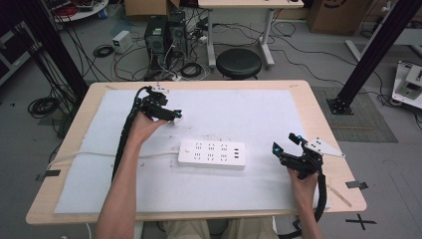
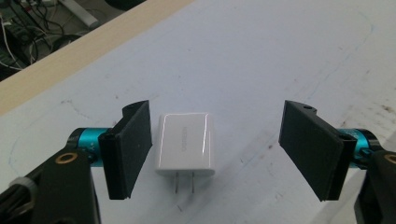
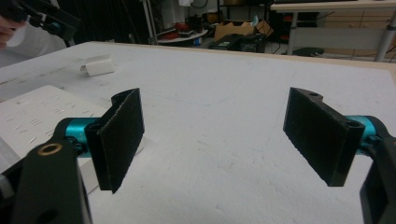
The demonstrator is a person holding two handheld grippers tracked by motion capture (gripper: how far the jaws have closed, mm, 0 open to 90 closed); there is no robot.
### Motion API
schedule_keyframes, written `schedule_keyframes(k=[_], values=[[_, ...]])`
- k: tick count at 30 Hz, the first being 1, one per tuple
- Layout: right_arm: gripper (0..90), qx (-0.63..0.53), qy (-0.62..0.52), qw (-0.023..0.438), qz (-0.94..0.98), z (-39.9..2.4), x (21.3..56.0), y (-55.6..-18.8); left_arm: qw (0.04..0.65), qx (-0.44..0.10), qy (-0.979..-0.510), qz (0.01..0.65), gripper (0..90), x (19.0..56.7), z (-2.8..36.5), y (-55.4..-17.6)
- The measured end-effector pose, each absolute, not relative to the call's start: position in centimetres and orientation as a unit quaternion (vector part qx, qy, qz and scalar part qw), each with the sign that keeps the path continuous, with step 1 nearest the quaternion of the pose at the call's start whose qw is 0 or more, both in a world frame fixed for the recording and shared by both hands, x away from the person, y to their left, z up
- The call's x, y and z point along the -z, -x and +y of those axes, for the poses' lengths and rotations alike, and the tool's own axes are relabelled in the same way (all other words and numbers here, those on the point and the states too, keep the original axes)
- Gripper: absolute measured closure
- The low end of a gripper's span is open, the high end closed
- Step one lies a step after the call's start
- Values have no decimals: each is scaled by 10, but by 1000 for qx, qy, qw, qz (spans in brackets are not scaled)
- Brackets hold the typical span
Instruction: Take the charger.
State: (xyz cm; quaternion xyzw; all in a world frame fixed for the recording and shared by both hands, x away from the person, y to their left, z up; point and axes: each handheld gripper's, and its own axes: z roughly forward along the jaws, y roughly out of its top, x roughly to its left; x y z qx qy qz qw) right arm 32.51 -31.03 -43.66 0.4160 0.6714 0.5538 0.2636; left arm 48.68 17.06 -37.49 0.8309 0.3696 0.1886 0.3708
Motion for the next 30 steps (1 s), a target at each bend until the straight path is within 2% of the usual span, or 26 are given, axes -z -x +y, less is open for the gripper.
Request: schedule_keyframes(k=[2, 8, 30], values=[[209, -553, -414, 265, 673, -311, 437, -325, 361, -171, -834, 381, 256, 387, 170, -502], [210, -552, -417, 263, 673, -309, 437, -325, 343, -158, -838, 394, 256, 407, 168, -516], [209, -546, -415, 267, 677, -308, 436, -325, 304, -134, -849, 410, 264, 432, 167, -524]])
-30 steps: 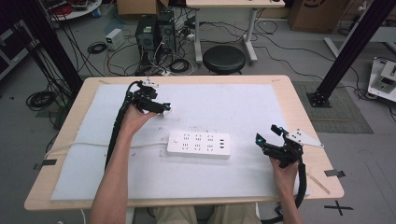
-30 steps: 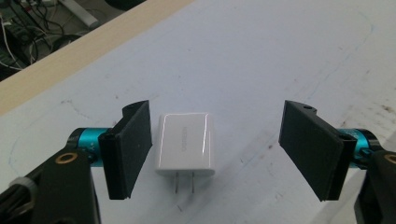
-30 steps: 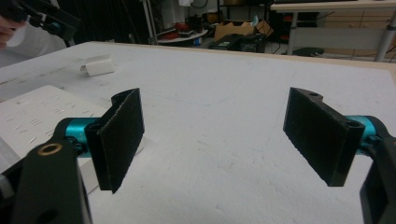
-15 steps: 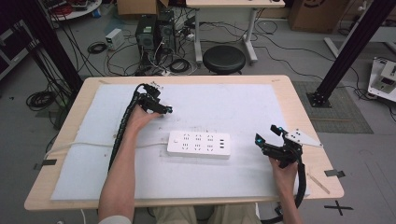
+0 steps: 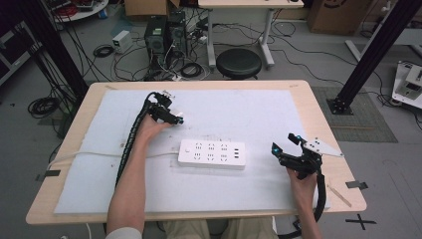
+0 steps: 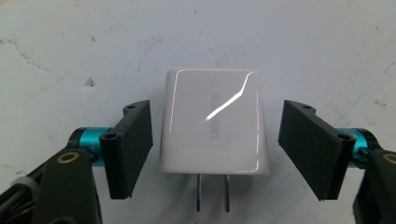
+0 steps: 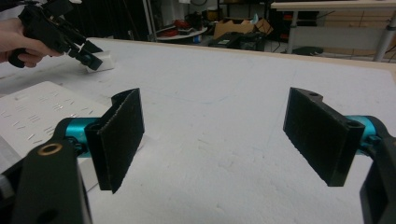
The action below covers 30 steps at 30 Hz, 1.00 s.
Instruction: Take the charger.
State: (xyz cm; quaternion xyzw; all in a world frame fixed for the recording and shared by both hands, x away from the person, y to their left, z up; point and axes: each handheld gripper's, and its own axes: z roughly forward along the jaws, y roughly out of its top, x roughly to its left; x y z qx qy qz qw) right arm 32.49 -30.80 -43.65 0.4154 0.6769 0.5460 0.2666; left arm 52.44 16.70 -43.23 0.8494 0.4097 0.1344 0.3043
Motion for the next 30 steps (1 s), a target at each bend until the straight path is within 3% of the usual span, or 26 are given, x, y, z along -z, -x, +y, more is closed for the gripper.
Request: schedule_keyframes(k=[7, 9, 17, 30], values=[[210, -548, -418, 265, 674, -308, 437, -325, 300, -132, -852, 408, 299, 434, 166, -525], [209, -545, -417, 268, 676, -308, 437, -325, 299, -135, -855, 402, 362, 433, 167, -525], [210, -545, -419, 266, 676, -307, 437, -325, 295, -140, -854, 406, 422, 432, 167, -525], [210, -541, -411, 272, 682, -306, 436, -324, 303, -136, -848, 414, 425, 433, 168, -524]])
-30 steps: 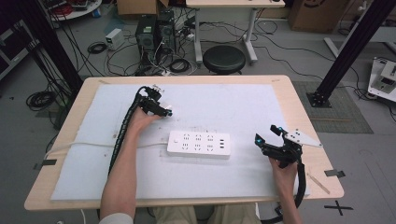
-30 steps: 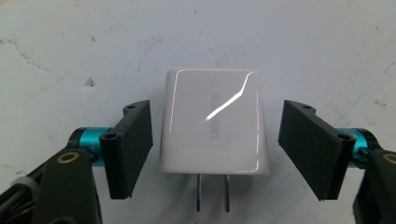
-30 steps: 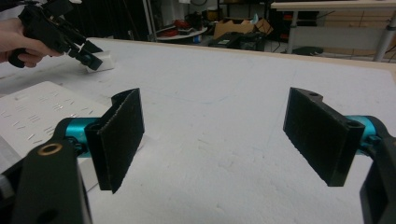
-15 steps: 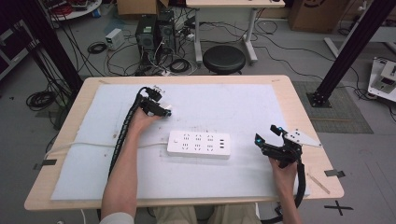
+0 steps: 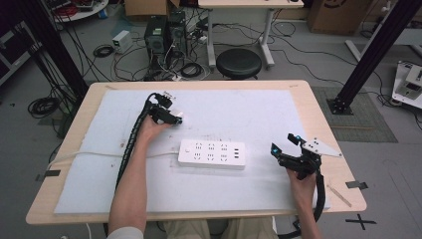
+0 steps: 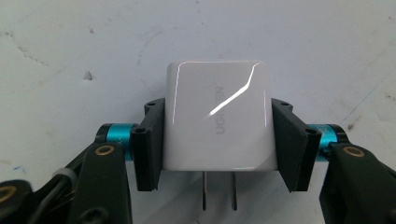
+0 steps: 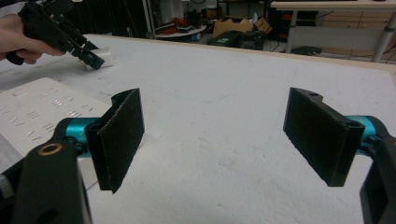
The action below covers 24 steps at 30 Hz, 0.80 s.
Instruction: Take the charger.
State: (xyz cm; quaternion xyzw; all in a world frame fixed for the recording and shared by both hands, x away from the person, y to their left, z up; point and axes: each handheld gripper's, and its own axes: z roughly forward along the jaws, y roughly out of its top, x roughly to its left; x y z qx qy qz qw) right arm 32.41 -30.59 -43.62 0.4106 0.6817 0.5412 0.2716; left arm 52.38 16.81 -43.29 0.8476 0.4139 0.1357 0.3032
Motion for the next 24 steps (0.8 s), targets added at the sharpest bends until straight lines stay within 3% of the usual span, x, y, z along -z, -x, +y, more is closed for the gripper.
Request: schedule_keyframes(k=[24], values=[[209, -531, -409, 269, 691, -302, 436, -325, 316, -152, -852, 389, 425, 403, 169, -486]])
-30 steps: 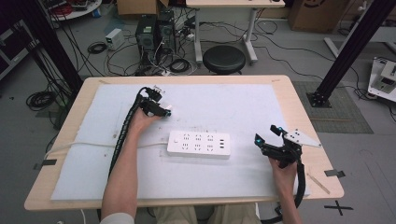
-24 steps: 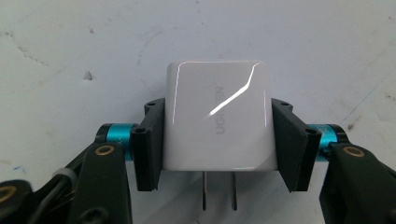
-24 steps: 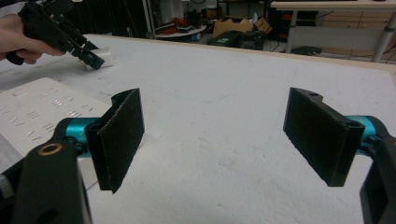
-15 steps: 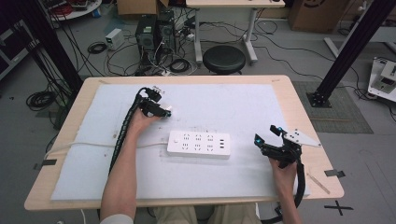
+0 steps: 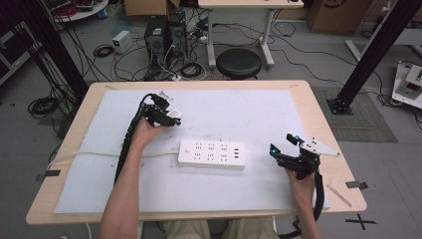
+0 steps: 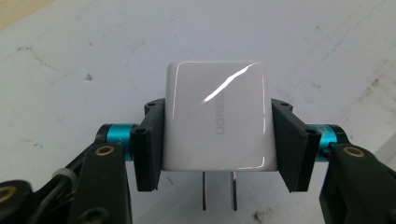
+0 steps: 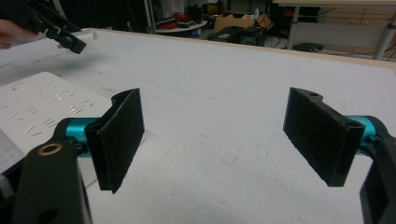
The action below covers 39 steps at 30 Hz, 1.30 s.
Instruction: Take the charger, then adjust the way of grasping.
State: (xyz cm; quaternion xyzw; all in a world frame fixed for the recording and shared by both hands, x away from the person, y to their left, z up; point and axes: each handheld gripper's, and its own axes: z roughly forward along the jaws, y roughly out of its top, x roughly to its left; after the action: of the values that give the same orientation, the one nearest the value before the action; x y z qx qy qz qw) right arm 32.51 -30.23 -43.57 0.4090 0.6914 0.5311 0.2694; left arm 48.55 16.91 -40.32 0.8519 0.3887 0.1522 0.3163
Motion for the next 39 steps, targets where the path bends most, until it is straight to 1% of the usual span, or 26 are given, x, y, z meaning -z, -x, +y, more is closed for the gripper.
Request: schedule_keyframes(k=[4, 8, 14, 16, 20, 21, 22, 23, 24, 25, 28, 29, 32, 33, 36, 37, 39], values=[[210, -530, -412, 267, 691, -302, 436, -325, 320, -155, -851, 387, 425, 398, 170, -478], [210, -528, -410, 267, 694, -301, 435, -325, 331, -169, -846, 383, 424, 390, 173, -461], [210, -528, -408, 264, 696, -301, 435, -324, 340, -170, -846, 375, 424, 384, 174, -449], [210, -531, -405, 263, 696, -301, 435, -323, 350, -184, -844, 362, 424, 376, 172, -435], [209, -532, -403, 265, 696, -302, 435, -323, 361, -196, -841, 352, 424, 370, 170, -421], [209, -537, -403, 258, 694, -302, 435, -323, 371, -206, -838, 345, 424, 366, 169, -410], [209, -537, -403, 258, 694, -302, 435, -323, 371, -206, -838, 345, 424, 366, 169, -410], [209, -539, -402, 257, 695, -302, 435, -322, 380, -215, -835, 335, 424, 363, 166, -397], [209, -539, -402, 257, 695, -302, 435, -322, 380, -215, -835, 335, 424, 363, 166, -397], [209, -539, -401, 259, 694, -302, 435, -322, 388, -222, -833, 326, 424, 362, 163, -384], [209, -540, -401, 259, 693, -302, 435, -322, 388, -222, -833, 326, 425, 362, 163, -384], [209, -540, -401, 259, 693, -302, 435, -322, 395, -233, -831, 316, 425, 359, 159, -368], [209, -540, -399, 266, 691, -302, 435, -322, 399, -237, -829, 313, 424, 358, 157, -364], [210, -539, -398, 270, 692, -302, 435, -322, 409, -251, -824, 302, 424, 357, 151, -350], [209, -539, -399, 268, 691, -301, 435, -321, 409, -258, -823, 296, 424, 358, 147, -345], [210, -535, -395, 277, 694, -300, 435, -322, 409, -271, -823, 286, 424, 359, 142, -337], [210, -532, -399, 277, 694, -299, 435, -321, 409, -271, -823, 286, 424, 359, 142, -337]])
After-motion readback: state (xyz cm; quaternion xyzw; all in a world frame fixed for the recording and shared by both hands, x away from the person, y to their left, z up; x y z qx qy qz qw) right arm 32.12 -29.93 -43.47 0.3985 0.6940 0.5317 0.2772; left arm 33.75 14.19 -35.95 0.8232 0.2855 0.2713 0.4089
